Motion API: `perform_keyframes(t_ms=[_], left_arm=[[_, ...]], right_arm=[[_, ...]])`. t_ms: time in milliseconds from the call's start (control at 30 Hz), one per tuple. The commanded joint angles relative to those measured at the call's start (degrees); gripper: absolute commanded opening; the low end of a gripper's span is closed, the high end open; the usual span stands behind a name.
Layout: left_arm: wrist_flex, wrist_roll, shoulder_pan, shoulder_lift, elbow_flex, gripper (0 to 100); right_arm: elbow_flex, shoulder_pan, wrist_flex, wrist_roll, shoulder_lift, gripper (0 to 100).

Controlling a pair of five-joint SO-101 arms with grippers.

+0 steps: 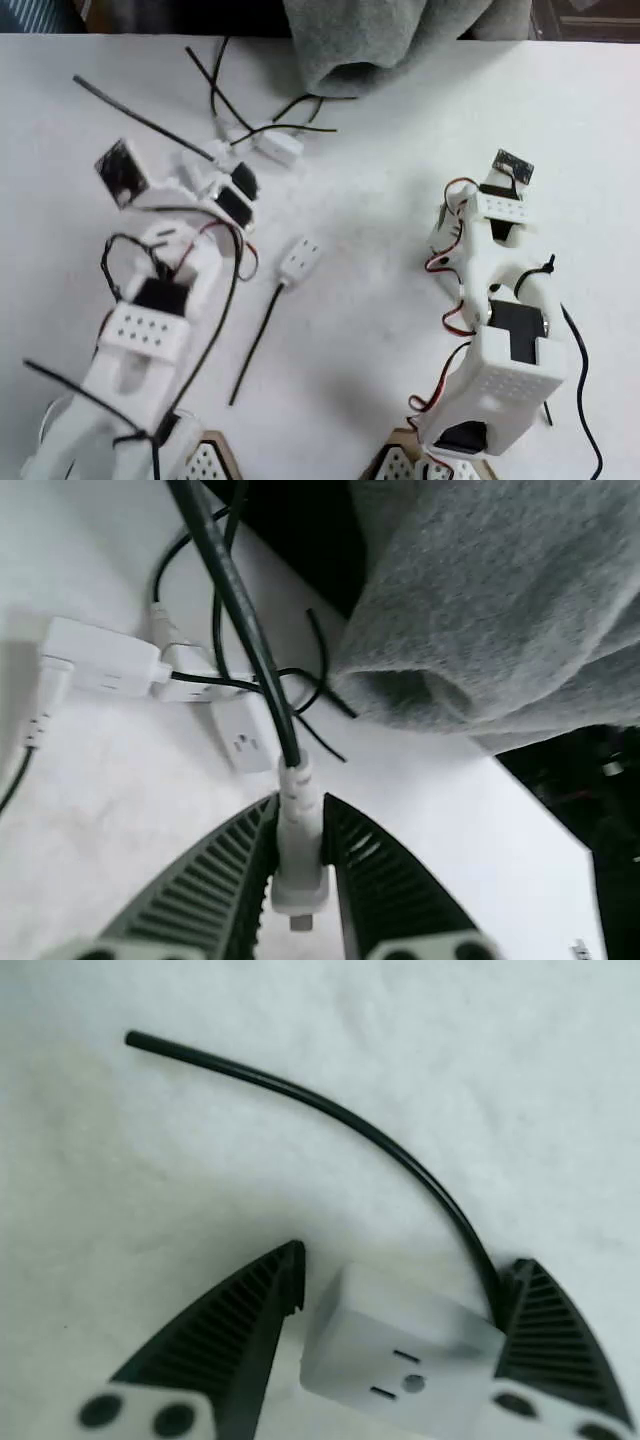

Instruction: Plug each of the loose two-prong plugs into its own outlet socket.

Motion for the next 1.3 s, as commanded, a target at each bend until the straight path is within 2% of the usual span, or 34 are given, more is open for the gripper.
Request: perform_keyframes(t_ms=[0, 200, 367, 500, 567, 667, 733, 867, 1000, 1267], left_arm=[[-10.9, 5.2, 1.7, -7.8, 5.6, 2], [-27.9, 6.0, 4.3, -20.4, 18.4, 2], [-34.5, 6.3, 3.8, -31.7, 26.8, 2], [-34.4, 6.3, 4.0, -40.9, 31.0, 2], [-34.2, 6.2, 4.2, -45.2, 32.4, 2], [-28.7, 6.2, 4.2, -50.8, 32.4, 2], [-24.2, 6.3, 4.2, -54.5, 32.4, 2], [-17.2, 6.3, 4.2, -60.6, 32.0, 2], [-16.5, 6.2, 4.2, -60.4, 32.0, 2], [-16.4, 6.3, 2.7, -60.3, 32.0, 2]], right_arm=[[-1.1, -1.2, 1.0, 0.7, -0.6, 30.8], [-4.9, -1.7, 7.6, 0.2, -5.7, 30.8], [-9.3, -7.1, 15.8, 0.7, -14.5, 30.8], [-16.4, -12.7, 22.8, 2.2, -21.8, 30.8], [-21.5, -16.6, 26.9, 8.7, -24.7, 30.8], [-29.5, -24.7, 34.4, 16.8, -26.2, 30.8], [-34.1, -29.9, 39.4, 18.1, -25.4, 30.6], [-35.7, -36.4, 39.8, 19.3, -21.8, 20.0], [-37.0, -43.6, 39.8, 27.9, -17.0, 10.8], [-46.7, -44.4, 39.5, 30.1, -10.4, 7.7]])
